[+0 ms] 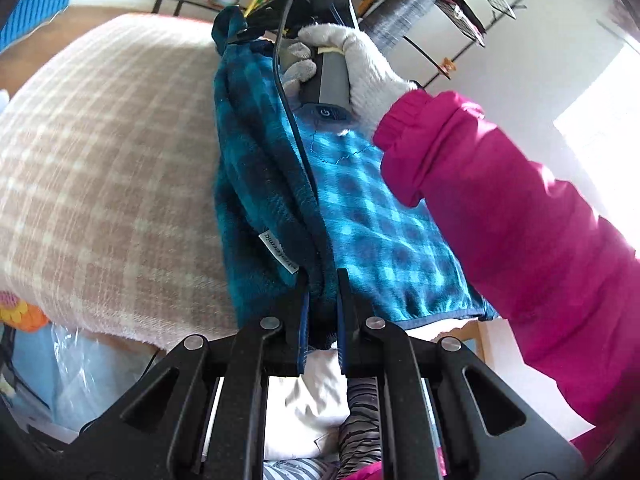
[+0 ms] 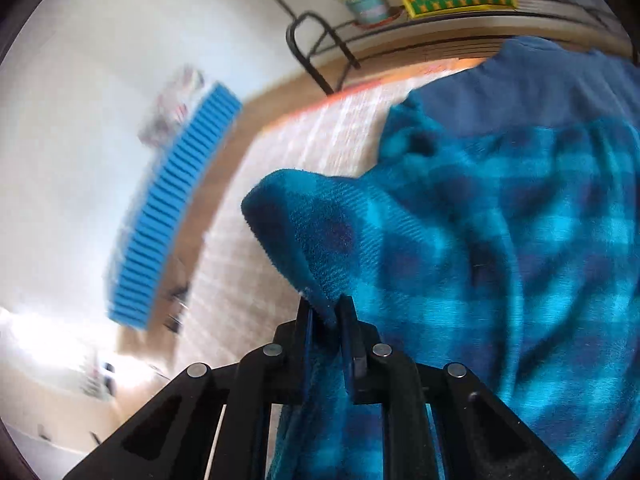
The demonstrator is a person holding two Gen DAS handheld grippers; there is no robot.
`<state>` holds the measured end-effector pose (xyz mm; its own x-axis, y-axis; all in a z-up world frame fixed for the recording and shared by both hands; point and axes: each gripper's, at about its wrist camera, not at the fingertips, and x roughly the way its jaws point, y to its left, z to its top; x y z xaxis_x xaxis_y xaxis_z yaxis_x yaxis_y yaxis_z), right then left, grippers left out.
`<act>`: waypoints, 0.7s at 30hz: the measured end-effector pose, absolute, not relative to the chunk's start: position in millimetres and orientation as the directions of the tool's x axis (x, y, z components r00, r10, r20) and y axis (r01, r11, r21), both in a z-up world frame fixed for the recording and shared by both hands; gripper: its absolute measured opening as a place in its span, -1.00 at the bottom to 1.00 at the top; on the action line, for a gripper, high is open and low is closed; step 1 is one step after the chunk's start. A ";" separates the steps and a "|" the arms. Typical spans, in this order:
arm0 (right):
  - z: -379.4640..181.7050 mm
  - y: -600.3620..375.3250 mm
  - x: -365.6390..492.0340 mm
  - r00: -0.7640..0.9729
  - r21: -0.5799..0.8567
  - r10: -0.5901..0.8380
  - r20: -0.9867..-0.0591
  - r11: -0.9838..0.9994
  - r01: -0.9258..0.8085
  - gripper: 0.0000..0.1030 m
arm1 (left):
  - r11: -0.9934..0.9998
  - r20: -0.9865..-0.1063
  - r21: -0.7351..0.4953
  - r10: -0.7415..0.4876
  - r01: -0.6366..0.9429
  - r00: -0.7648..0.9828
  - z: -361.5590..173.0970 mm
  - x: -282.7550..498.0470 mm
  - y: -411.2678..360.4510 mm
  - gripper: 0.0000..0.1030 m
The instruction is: Fold large clothes
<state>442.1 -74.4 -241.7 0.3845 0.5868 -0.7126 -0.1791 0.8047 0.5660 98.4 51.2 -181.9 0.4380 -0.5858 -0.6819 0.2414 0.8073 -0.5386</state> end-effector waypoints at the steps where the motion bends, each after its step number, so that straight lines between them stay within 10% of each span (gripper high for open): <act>1: -240.8 -88.4 440.2 0.395 0.597 0.607 -0.689 0.785 -0.165 -0.80 | 0.811 -0.686 -0.525 -0.583 0.259 0.436 -178.5 97.3 44.2 -0.83; 11: -251.4 -223.0 414.6 0.508 0.770 0.684 -0.524 0.635 -0.061 -0.80 | 0.816 -0.738 -0.435 -0.565 0.380 0.370 -176.5 89.0 -12.9 -0.83; 21: -300.6 -265.1 428.9 0.505 0.764 0.640 -0.579 0.643 0.061 -0.80 | 0.824 -0.791 -0.402 -0.532 0.399 0.303 -198.5 89.9 -49.9 -0.83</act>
